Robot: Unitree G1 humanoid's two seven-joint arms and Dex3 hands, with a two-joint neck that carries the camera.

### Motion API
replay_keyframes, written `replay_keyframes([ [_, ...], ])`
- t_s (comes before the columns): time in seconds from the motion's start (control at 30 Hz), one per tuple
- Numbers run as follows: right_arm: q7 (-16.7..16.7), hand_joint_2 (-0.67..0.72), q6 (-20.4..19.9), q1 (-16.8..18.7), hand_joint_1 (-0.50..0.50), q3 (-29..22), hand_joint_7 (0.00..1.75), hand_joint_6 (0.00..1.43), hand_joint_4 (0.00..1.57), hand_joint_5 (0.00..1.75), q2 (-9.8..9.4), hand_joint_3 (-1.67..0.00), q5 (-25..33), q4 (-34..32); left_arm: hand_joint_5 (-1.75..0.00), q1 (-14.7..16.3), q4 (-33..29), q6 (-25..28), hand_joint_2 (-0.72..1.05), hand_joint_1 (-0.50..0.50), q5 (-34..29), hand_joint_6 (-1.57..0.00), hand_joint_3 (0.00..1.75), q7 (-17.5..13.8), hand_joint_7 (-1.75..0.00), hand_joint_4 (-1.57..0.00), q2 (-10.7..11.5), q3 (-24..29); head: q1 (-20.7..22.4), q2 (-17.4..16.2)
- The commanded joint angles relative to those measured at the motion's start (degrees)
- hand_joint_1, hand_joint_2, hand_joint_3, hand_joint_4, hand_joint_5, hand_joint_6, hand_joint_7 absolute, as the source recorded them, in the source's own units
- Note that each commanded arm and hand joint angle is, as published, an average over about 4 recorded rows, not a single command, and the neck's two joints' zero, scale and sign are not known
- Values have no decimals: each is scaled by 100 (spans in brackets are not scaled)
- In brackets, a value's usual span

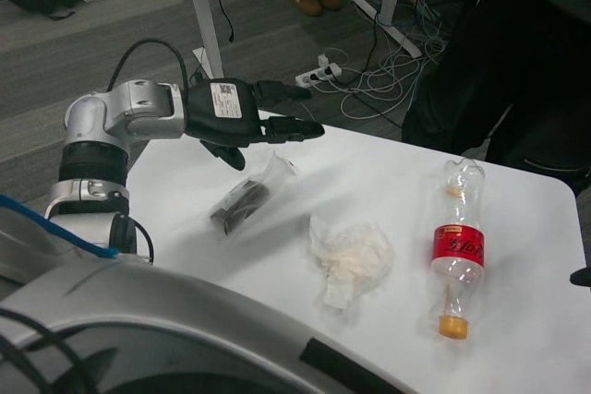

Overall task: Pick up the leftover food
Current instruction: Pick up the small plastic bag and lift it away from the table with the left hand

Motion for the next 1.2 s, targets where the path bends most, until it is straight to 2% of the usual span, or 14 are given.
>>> replay_keyframes([
  [0.03,13,53,-145,-19,-47,75,0,0,0,0,-63,0,21,33,0,-1,214,-27,105,-50,227,0,4,-39,0,0,37,-198,0,0],
  [0.17,9,53,-172,-14,-48,93,0,0,0,0,-63,0,21,-6,0,135,179,-40,105,-50,469,0,2,-78,0,0,72,-215,0,0],
  [0.4,13,53,-180,16,-47,97,0,0,0,0,-63,0,29,-15,0,597,-98,-75,105,-50,508,0,0,-184,0,0,168,-101,0,0],
  [0.47,13,53,-180,16,-46,110,0,0,0,0,-63,0,29,-2,0,724,-199,-93,105,-50,508,0,0,-188,0,0,124,31,0,0],
  [0.6,13,53,-180,16,-48,141,0,0,0,0,-76,0,29,25,0,953,-393,-159,105,-50,504,0,4,-197,0,0,-7,382,-221,-274],
  [0.67,13,53,-180,16,-46,154,0,0,0,0,-80,0,29,29,0,1063,-498,-189,105,-50,491,0,9,-197,0,0,-29,514,-179,-225],
  [0.8,13,53,-180,16,-46,194,0,0,0,0,-80,0,29,29,0,1260,-674,-220,105,-50,416,0,9,-202,0,0,-29,650,4,-346],
  [0.93,13,53,-180,16,-50,198,0,0,0,0,-63,0,29,25,0,1454,-788,-286,105,-50,311,0,9,-219,0,0,-47,813,-33,-322],
  [1.13,13,53,-189,16,-48,198,0,0,0,0,-10,0,29,25,0,1647,-823,-326,105,-50,245,0,4,-223,0,0,-161,980,-33,-322],
  [1.2,13,53,-194,16,-46,198,0,0,0,0,3,0,25,20,0,1665,-683,-383,105,-50,258,0,4,-202,0,0,-267,984,-33,-322],
])
